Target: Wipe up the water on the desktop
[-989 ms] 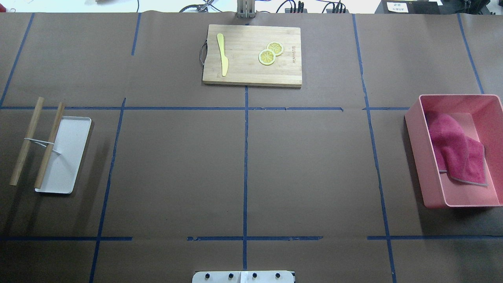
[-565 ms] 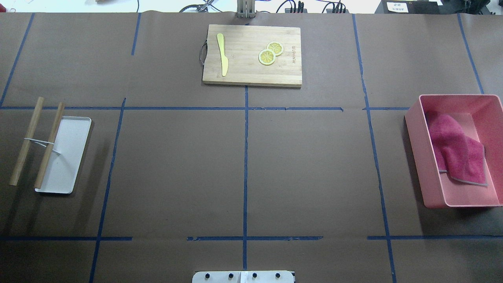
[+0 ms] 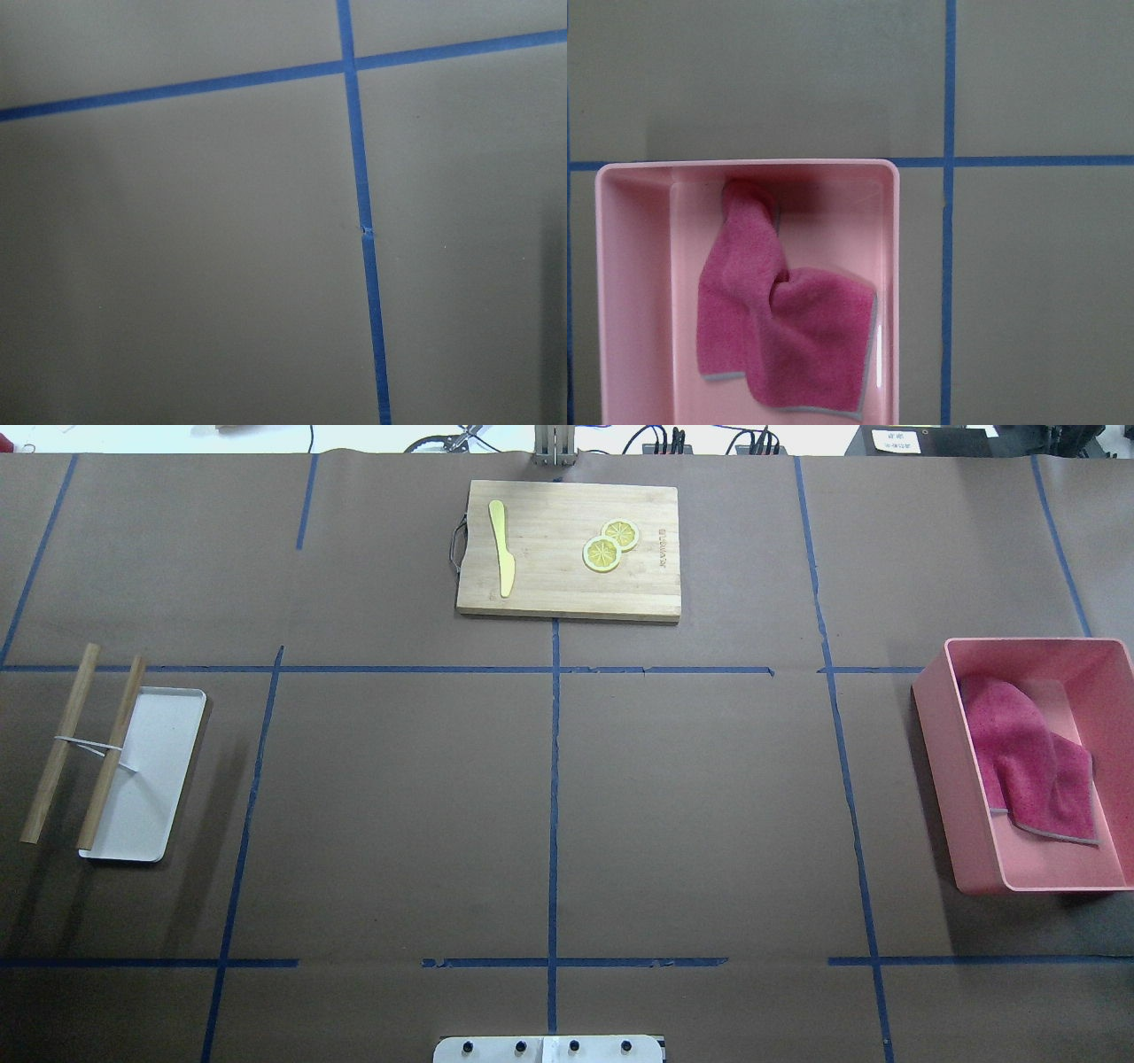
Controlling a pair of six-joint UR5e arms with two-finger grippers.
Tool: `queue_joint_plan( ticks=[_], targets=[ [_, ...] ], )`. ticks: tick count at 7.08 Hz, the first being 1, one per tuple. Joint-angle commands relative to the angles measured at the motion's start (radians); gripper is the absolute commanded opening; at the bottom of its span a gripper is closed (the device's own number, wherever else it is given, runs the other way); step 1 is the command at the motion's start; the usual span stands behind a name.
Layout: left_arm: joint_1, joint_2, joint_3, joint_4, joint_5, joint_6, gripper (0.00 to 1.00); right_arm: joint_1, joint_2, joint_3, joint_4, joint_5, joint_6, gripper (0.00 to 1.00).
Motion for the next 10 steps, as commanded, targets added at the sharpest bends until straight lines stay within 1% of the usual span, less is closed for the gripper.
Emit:
queue_joint_plan(
  ticks=[1,2,4,5,6,7,8,10],
  targets=[
    [-0.007,-0.001,0.022,-0.077,-0.014,-0.124,1.00,0.031,0.001,-0.092,0.050,-0.006,-0.081,1.00],
    [-0.007,0.002,0.041,-0.113,-0.014,-0.134,1.00,0.036,0.001,-0.110,0.051,-0.006,-0.089,1.00],
    [-0.007,0.002,0.048,-0.120,-0.014,-0.134,1.00,0.036,0.008,-0.119,0.053,-0.036,-0.091,1.00],
    [-0.007,0.002,0.050,-0.120,-0.014,-0.134,1.00,0.036,-0.004,-0.128,0.053,-0.038,-0.092,1.00],
    [-0.006,0.001,0.050,-0.120,-0.014,-0.134,1.00,0.035,0.001,-0.168,0.067,-0.033,-0.088,1.00],
    [-0.007,0.001,0.050,-0.120,-0.014,-0.134,1.00,0.036,-0.008,-0.203,0.153,-0.024,-0.083,1.00],
    [-0.006,-0.001,0.050,-0.120,-0.014,-0.134,1.00,0.036,-0.016,-0.218,0.198,-0.023,-0.074,1.00],
    [-0.007,0.001,0.051,-0.120,-0.014,-0.134,1.00,0.036,-0.018,-0.240,0.200,-0.021,-0.074,1.00]
  ],
)
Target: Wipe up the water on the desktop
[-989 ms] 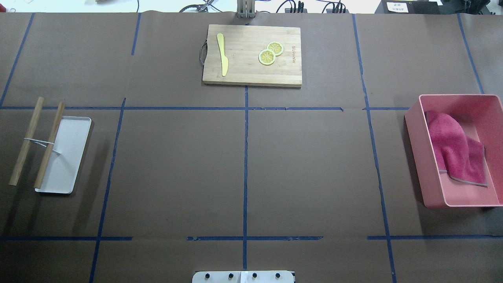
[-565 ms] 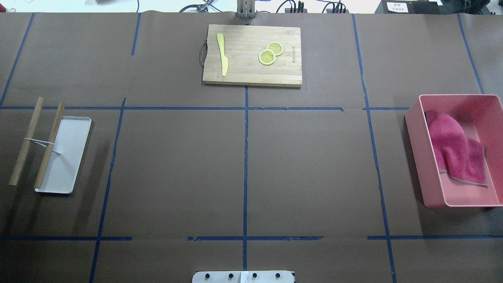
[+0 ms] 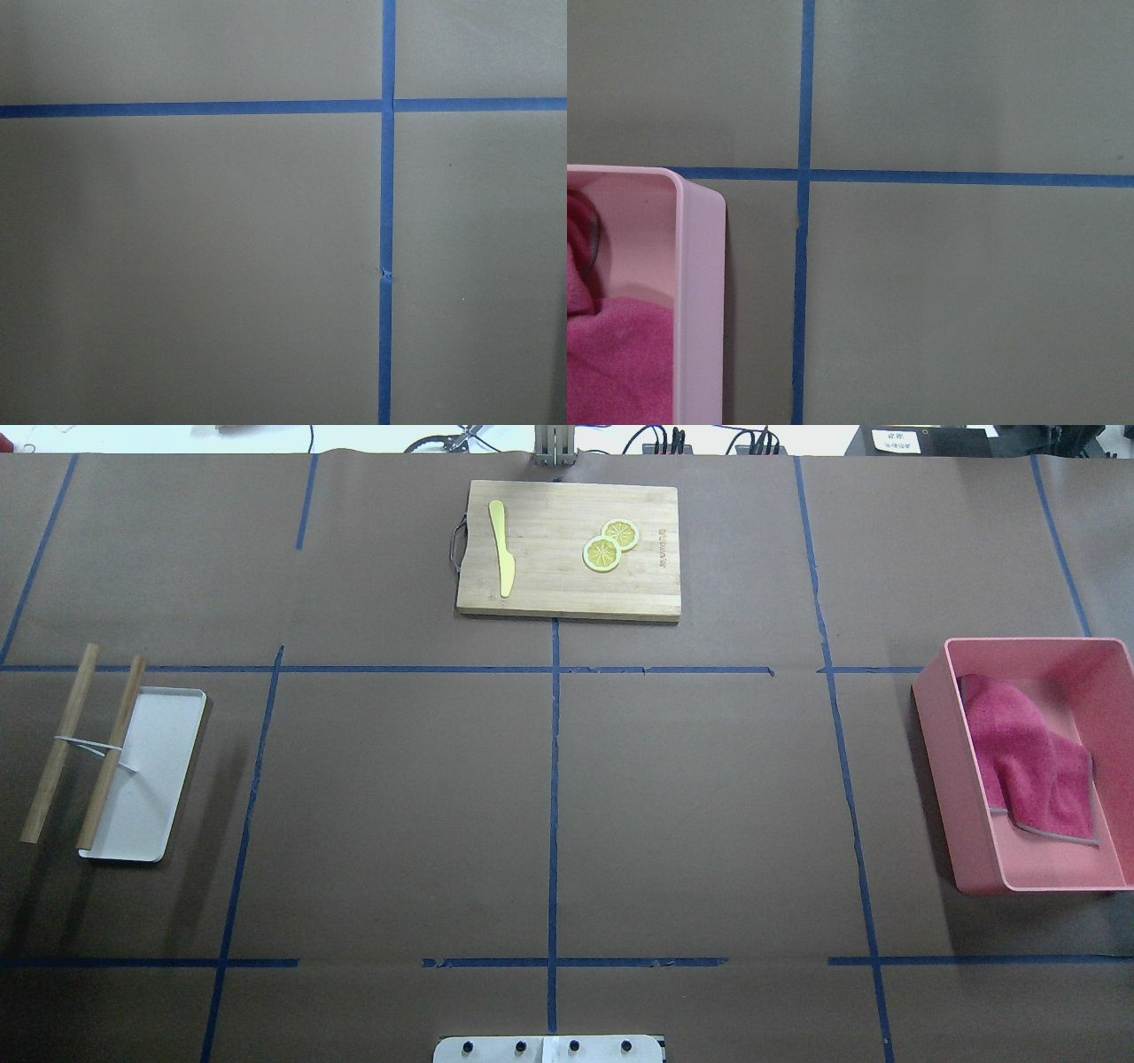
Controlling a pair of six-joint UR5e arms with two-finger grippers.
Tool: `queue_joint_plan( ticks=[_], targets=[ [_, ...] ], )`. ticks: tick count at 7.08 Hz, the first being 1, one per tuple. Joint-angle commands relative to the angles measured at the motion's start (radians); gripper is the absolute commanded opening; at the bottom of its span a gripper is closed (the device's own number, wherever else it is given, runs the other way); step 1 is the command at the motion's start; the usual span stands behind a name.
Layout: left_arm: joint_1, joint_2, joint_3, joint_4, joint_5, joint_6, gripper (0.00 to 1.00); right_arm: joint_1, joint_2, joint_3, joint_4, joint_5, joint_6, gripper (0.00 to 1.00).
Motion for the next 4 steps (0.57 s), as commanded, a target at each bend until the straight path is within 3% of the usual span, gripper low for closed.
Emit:
queue_joint_plan(
  ticks=[1,4],
  targets=[
    [0.000,0.000,0.001,0.000,0.000,0.000,1.00,0.000,-0.002,-0.008,0.009,0.001,0.003,1.00],
    [-0.001,0.000,0.001,0.000,0.000,0.000,1.00,0.005,0.000,-0.001,0.010,0.001,0.003,1.00]
  ],
)
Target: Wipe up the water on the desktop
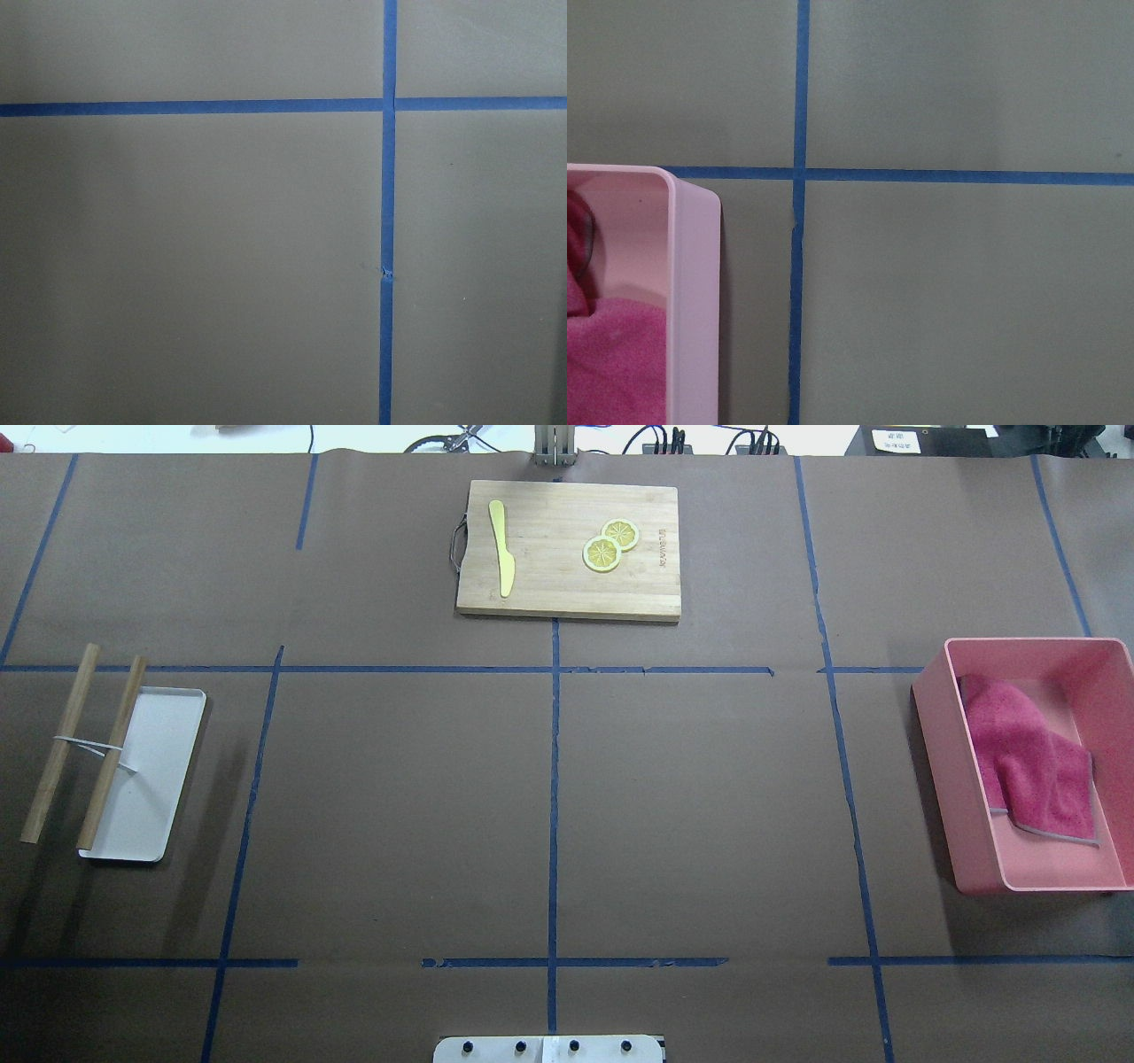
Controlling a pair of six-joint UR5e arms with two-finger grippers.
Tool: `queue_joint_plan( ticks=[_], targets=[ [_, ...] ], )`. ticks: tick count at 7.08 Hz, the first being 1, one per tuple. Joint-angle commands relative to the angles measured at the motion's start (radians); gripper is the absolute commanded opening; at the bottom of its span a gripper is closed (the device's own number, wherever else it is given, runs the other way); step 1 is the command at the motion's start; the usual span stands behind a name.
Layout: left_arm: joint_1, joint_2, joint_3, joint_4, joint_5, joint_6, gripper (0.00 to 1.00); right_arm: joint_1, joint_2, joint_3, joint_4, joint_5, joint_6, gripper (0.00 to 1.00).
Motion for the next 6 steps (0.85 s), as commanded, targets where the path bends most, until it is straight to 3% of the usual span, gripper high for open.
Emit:
queue_joint_plan(
  ticks=[1,6],
  targets=[
    [-0.001,0.000,0.000,0.000,0.000,0.000,1.00,0.003,0.003,0.002,0.000,0.000,0.000,1.00],
    [0.000,-0.002,-0.003,0.000,0.000,0.000,1.00,0.004,0.010,0.001,0.000,-0.002,0.002,1.00]
  ],
)
